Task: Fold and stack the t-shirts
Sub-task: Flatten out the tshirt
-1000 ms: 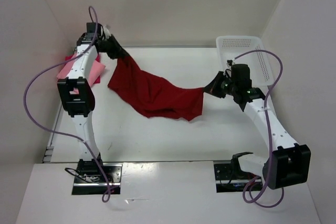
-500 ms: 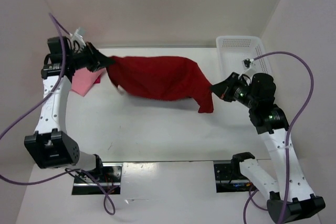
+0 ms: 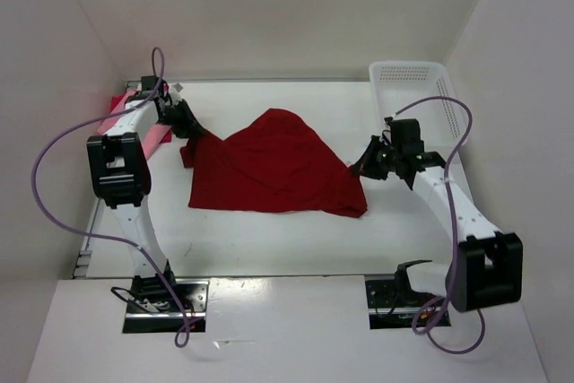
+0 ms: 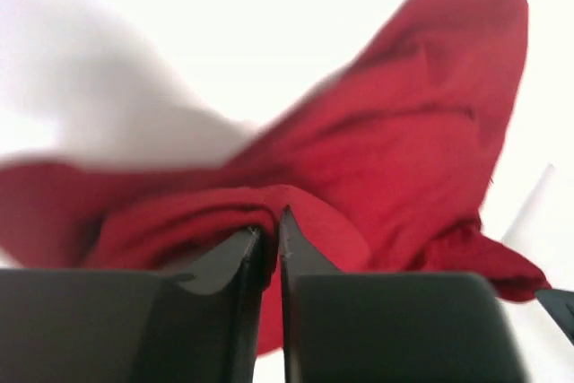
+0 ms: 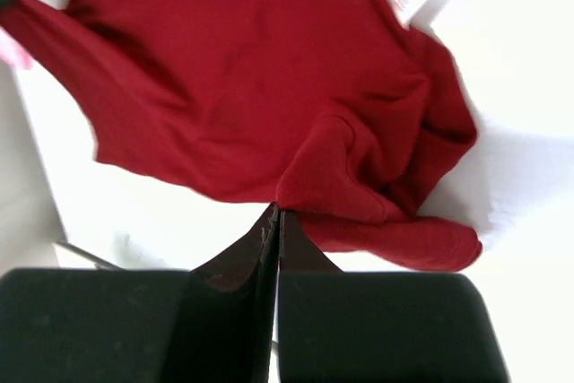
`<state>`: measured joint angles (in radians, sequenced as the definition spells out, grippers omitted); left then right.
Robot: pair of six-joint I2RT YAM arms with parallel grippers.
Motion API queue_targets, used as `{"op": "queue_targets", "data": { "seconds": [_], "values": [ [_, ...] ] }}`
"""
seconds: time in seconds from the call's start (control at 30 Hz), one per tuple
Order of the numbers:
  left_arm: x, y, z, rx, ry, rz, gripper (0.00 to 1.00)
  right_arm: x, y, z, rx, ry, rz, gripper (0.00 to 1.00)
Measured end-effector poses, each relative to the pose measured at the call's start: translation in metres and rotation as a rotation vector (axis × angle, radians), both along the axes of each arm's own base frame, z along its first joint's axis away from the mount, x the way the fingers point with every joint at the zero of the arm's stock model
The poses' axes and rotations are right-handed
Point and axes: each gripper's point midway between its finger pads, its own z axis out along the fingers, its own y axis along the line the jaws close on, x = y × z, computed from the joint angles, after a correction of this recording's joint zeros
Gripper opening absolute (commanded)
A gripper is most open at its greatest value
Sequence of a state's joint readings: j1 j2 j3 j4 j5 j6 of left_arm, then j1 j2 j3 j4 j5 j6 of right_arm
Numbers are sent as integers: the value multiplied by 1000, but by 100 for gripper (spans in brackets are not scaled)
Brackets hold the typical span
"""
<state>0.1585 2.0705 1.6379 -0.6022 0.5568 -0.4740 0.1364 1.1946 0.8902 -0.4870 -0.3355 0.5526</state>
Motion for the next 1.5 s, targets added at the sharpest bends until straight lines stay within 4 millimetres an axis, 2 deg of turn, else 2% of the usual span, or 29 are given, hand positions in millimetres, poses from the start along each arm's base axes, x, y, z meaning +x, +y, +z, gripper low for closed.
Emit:
{"op": "queue_targets", "data": {
  "seconds": [0.07, 0.13, 0.17, 0.2, 0.3, 0.37, 0.4, 0.47, 0.5, 0.57, 0.6, 0.67, 0.8, 0.87, 1.17, 1.27, 1.33, 1.4, 1.43, 1.5],
  "values": [
    [13, -1, -8, 32, -11, -3, 35, 6, 0, -19, -9, 52, -3, 0],
    [15, -3, -14, 65, -1, 0, 60, 10, -2, -32, -25, 86, -12, 0],
    [14, -2, -16, 82, 5, 6, 89, 11, -3, -35, -33, 93, -19, 0],
    [13, 0, -15, 102, 0, 14, 100, 11, -4, -36, -39, 95, -23, 0],
    [-5, 13, -4, 158, -28, 84, 100, 13, -6, -34, -45, 80, -32, 0],
    [-37, 19, 13, 190, -47, 128, 100, 14, -7, -31, -48, 69, -37, 0],
    [-53, 22, 25, 198, -72, 154, 93, 14, -7, -30, -47, 63, -36, 0],
    [-78, 24, 53, 199, -149, 201, 57, 14, -6, -26, -43, 53, -35, 0],
    [-89, 23, 63, 196, -183, 220, 44, 14, -6, -25, -38, 50, -34, 0],
    [-111, 21, 76, 188, -228, 252, 30, 13, -4, -21, -29, 41, -29, 0],
    [-121, 19, 73, 182, -233, 264, 30, 12, -3, -19, -22, 34, -25, 0],
    [-140, 15, 53, 162, -177, 285, 33, 10, -1, -16, -8, 20, -17, 0],
    [-183, 10, -17, 139, 60, 349, 42, 6, 2, -12, 16, 12, -5, 0],
    [-198, 8, -36, 132, 143, 387, 46, 5, 3, -11, 22, 6, 0, 0],
    [-205, 12, -72, 125, 250, 499, 46, -1, 6, -10, 42, -2, 14, 0],
    [-197, 13, -74, 107, 238, 539, 46, -2, 7, -10, 46, -1, 19, 0],
    [-190, 14, -74, 92, 224, 561, 42, -2, 8, -10, 48, -2, 20, 0],
    [-183, 14, -74, 80, 211, 577, 34, -3, 8, -10, 51, -3, 23, 0],
    [-181, 15, -75, 77, 208, 584, 18, -4, 8, -10, 54, -1, 24, 0],
    [-176, 16, -78, 74, 207, 596, 2, -4, 9, -10, 60, 2, 23, 0]
  ]
}}
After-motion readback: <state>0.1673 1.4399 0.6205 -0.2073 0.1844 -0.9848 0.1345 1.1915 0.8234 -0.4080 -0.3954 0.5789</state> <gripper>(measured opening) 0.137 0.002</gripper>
